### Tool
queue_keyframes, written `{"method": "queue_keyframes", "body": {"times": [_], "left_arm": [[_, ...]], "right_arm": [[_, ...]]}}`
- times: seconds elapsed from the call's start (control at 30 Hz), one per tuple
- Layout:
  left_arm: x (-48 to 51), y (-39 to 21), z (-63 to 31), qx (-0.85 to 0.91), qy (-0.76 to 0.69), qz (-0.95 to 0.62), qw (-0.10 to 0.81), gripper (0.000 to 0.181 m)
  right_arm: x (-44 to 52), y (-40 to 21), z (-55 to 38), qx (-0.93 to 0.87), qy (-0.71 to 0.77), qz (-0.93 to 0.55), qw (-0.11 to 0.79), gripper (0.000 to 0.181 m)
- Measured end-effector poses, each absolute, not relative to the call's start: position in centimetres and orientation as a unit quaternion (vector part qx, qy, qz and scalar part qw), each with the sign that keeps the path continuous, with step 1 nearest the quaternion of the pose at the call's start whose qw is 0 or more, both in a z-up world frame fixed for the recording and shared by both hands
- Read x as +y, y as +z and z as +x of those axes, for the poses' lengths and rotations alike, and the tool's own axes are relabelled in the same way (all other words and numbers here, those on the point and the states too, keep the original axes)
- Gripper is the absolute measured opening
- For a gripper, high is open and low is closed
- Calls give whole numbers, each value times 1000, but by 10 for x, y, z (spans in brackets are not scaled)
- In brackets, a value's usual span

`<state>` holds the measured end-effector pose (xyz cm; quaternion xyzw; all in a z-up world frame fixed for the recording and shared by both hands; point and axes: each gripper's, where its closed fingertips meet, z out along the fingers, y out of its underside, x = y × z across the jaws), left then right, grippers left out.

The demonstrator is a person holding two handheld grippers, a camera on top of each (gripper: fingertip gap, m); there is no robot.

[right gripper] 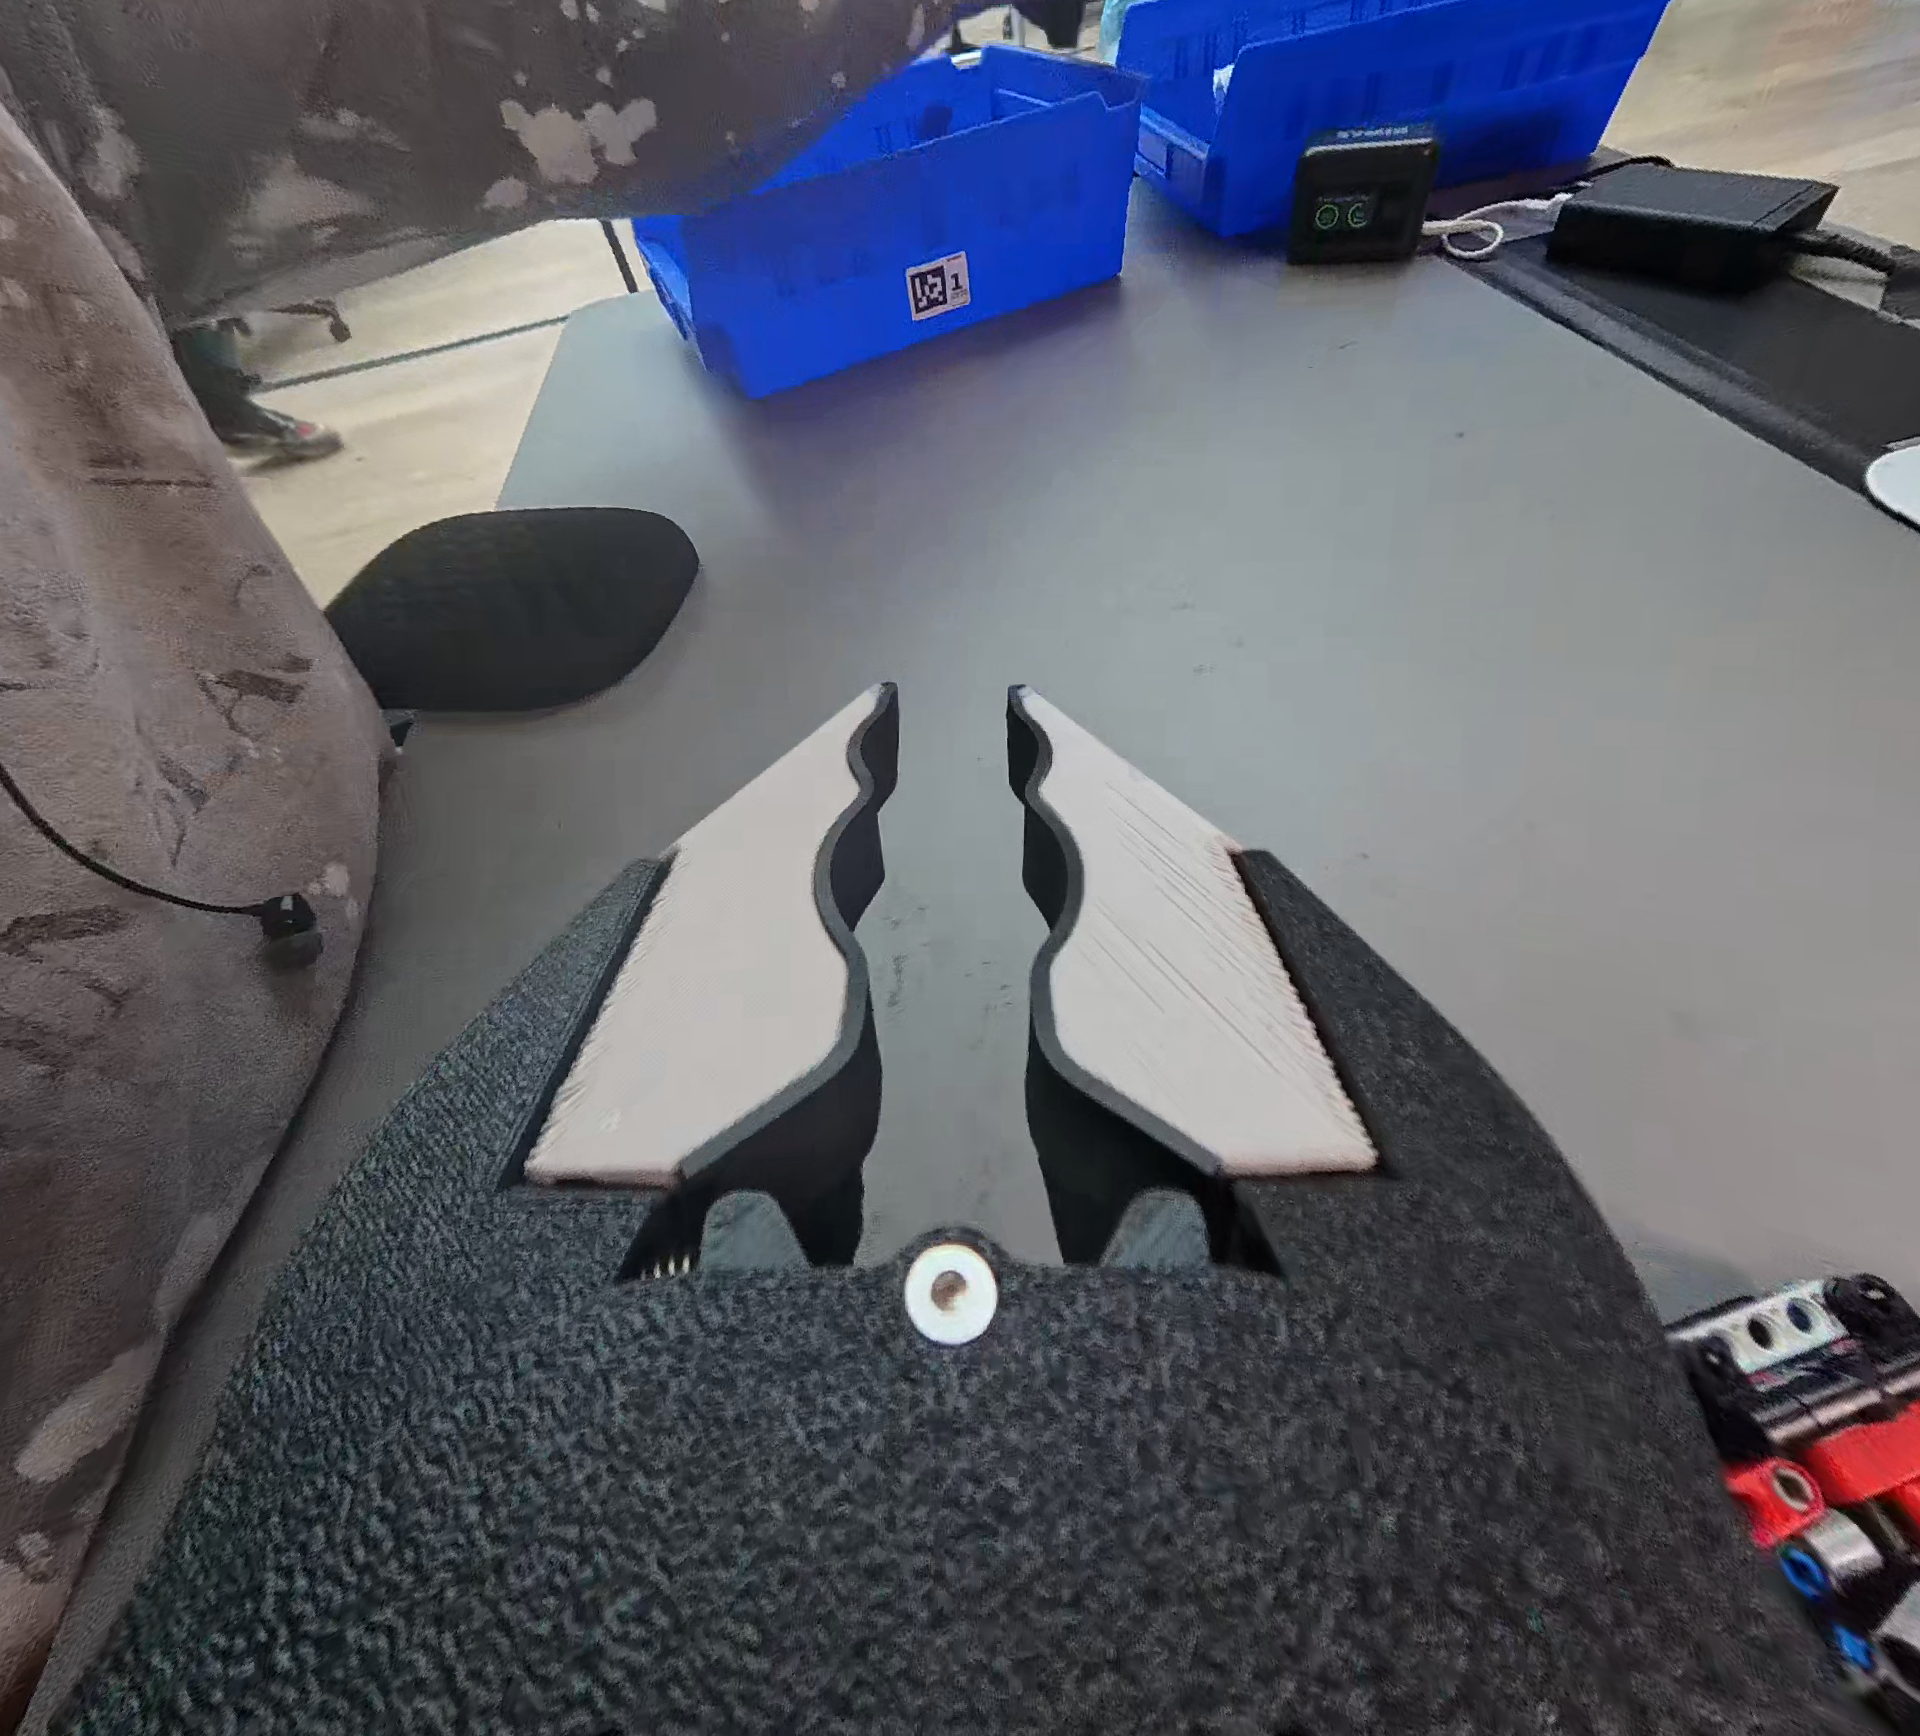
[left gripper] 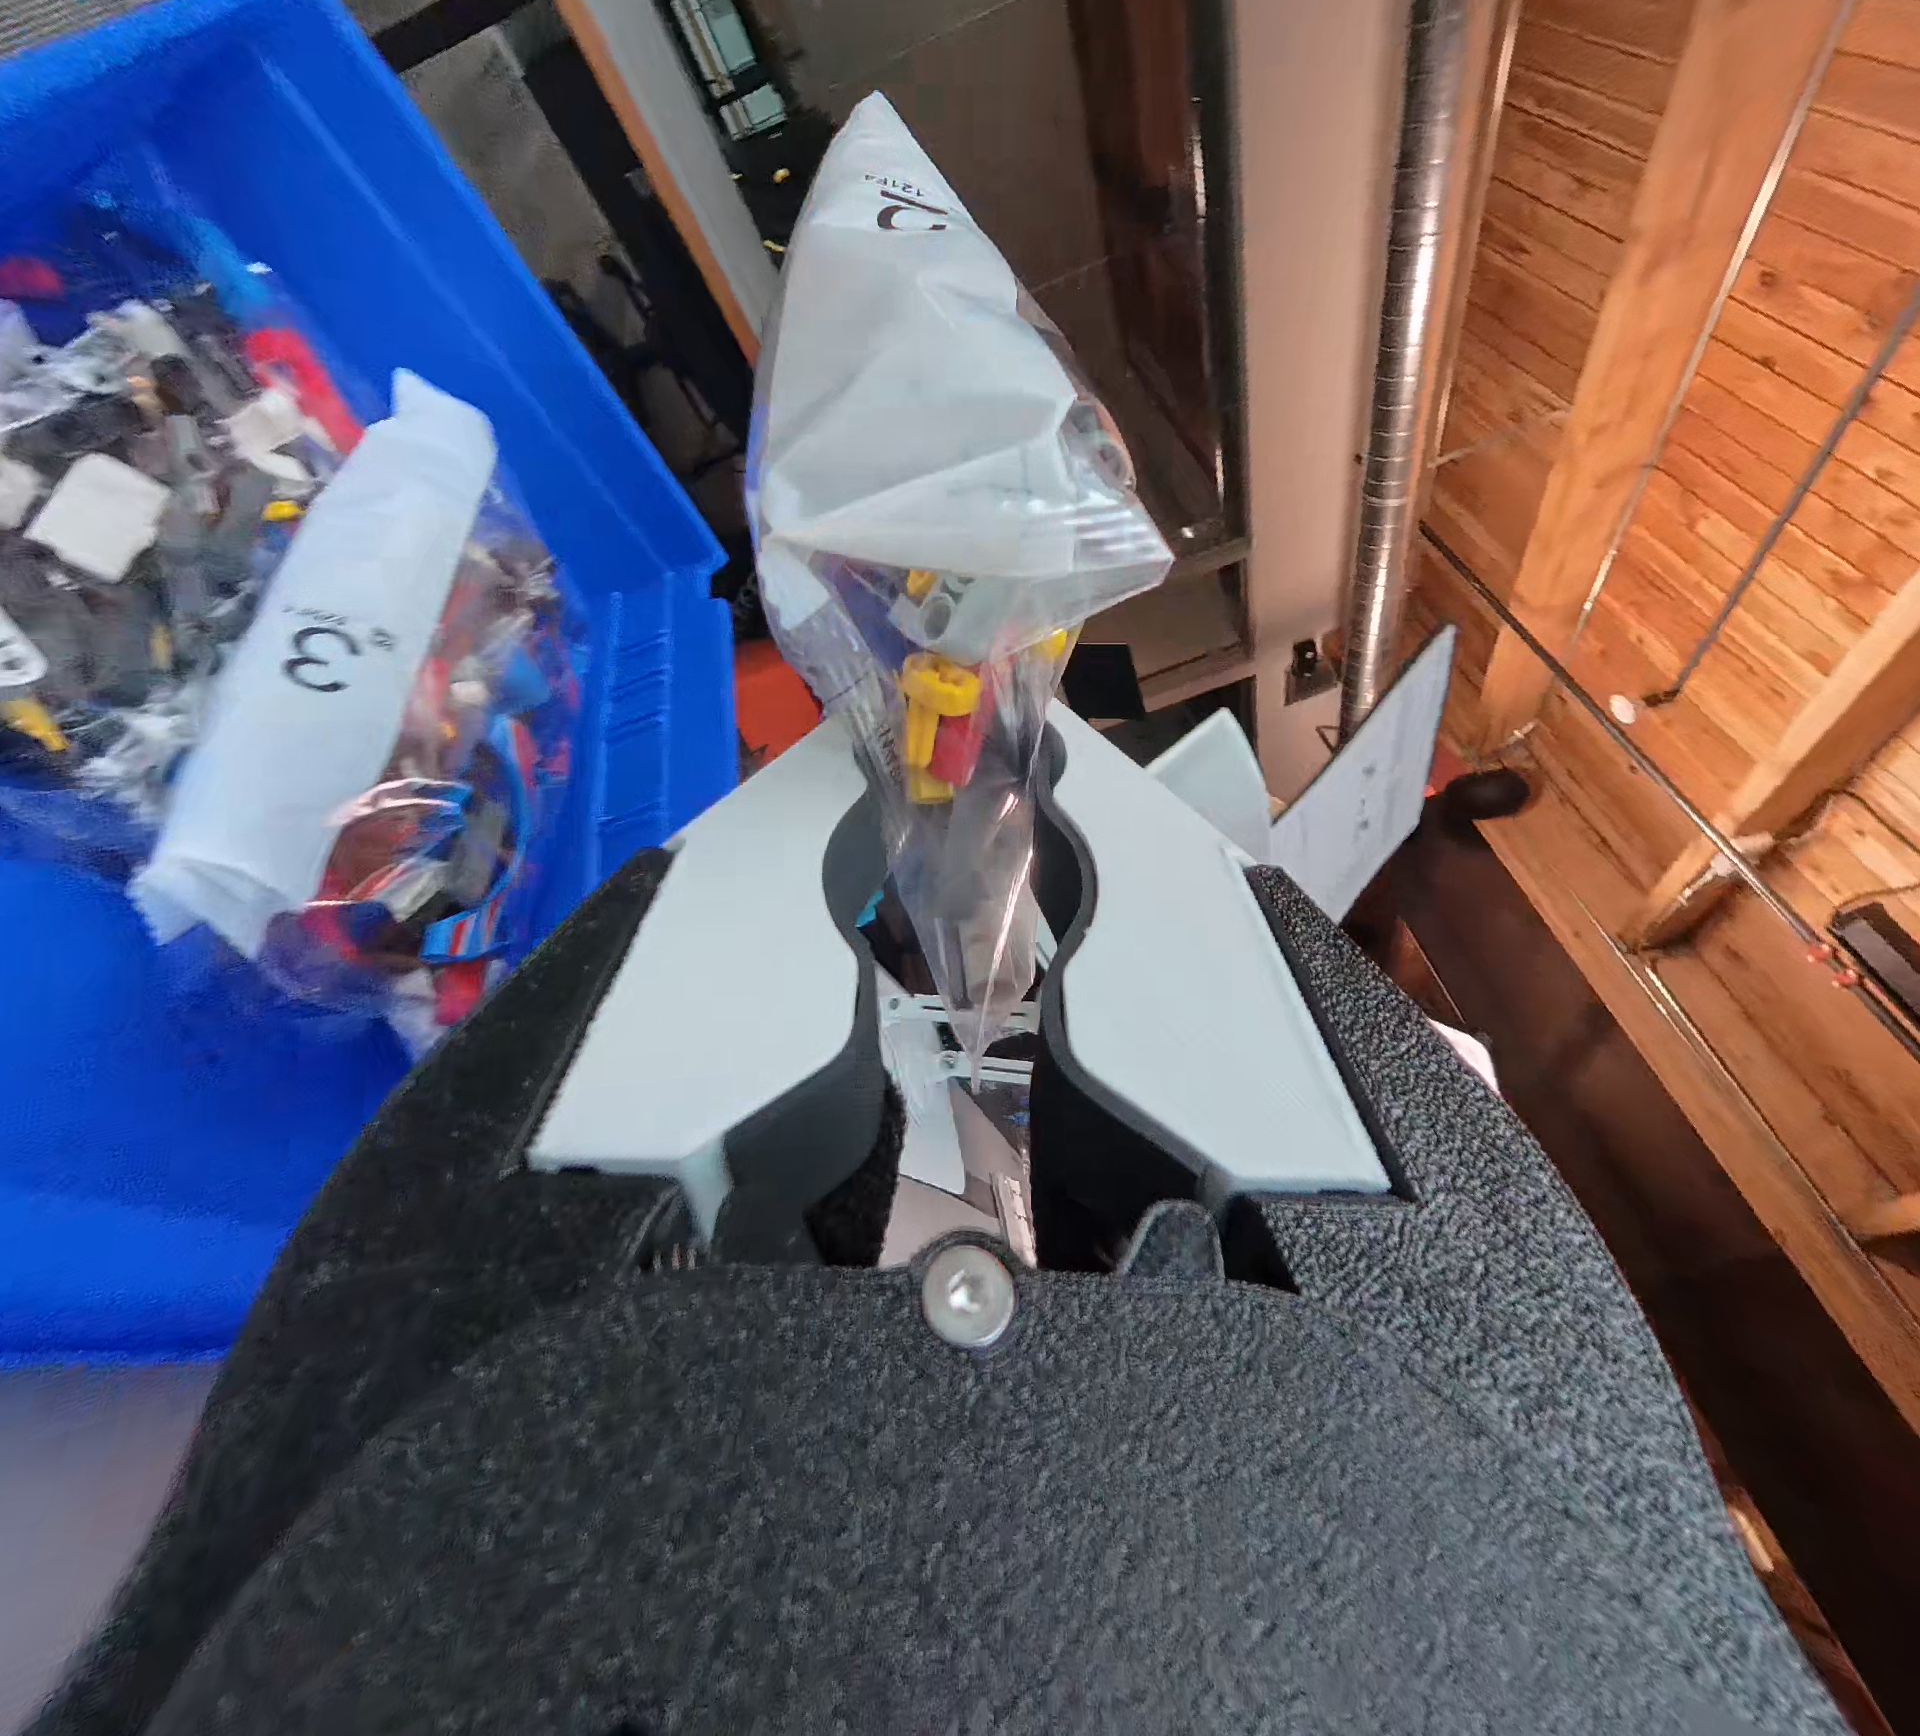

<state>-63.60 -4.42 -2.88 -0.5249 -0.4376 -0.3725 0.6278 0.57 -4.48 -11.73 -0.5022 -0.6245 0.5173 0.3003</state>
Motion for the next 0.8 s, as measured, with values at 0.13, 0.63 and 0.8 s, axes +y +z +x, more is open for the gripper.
{"method": "queue_keyframes", "body": {"times": [0.13,0.63,0.8], "left_arm": [[-33,-78,-662,-524,-356,-520,573,18],[-89,-100,-693,-495,38,-779,383,84],[-78,-96,-679,-318,138,-877,332,55]], "right_arm": [[-43,-125,6,-622,511,-517,291,20],[-41,-131,6,-606,524,-520,298,19],[-41,-134,4,-605,527,-519,294,19]]}}
